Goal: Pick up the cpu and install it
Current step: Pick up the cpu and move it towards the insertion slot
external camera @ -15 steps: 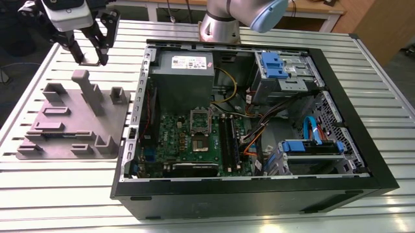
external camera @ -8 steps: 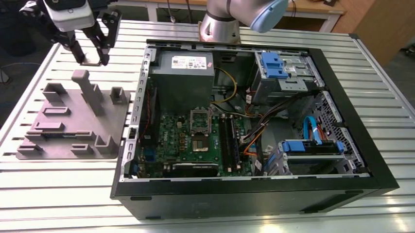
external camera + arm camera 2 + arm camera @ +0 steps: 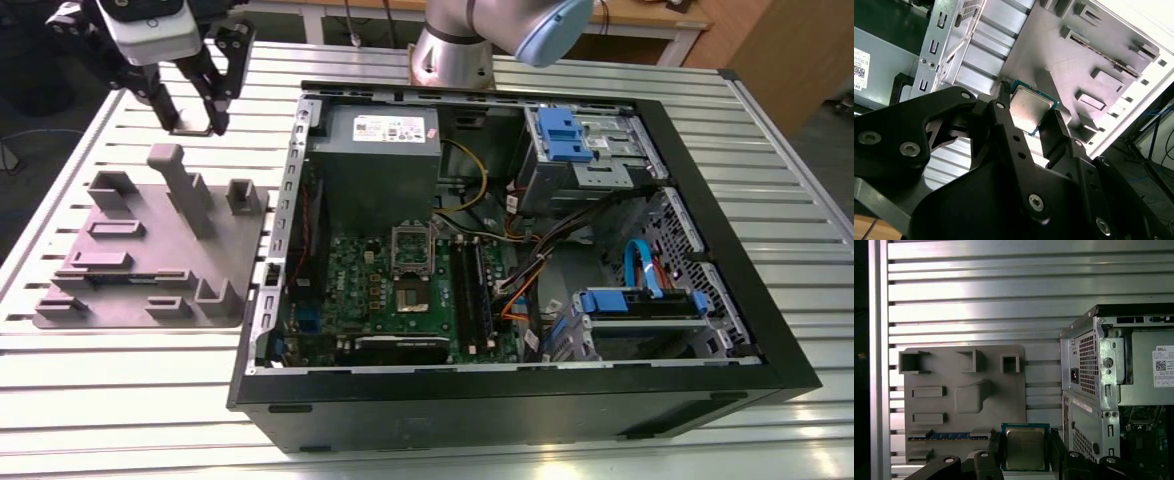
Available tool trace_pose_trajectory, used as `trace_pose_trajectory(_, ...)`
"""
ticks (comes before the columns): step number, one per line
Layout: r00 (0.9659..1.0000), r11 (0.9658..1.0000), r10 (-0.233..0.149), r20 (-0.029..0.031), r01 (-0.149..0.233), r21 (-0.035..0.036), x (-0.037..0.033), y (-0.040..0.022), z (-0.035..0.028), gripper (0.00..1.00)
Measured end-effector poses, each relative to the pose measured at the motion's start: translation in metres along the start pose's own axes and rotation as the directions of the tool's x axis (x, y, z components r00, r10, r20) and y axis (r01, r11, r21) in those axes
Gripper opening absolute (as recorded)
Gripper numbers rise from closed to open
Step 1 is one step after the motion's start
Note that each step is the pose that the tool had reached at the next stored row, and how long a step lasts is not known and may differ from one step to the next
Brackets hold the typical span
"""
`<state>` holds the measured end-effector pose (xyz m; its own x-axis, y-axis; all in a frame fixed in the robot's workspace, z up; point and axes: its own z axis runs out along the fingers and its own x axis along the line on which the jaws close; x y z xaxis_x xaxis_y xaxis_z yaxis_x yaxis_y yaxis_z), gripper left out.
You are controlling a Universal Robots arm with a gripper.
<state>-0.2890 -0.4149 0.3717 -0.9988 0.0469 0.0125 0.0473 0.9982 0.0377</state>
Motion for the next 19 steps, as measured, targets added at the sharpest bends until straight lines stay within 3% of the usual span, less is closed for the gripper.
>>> trace_pose_trajectory(19,1.0000,1.0000,0.000,0.0000,0.000,0.0001,-0.0104,0.0005,-0.0001,0.47)
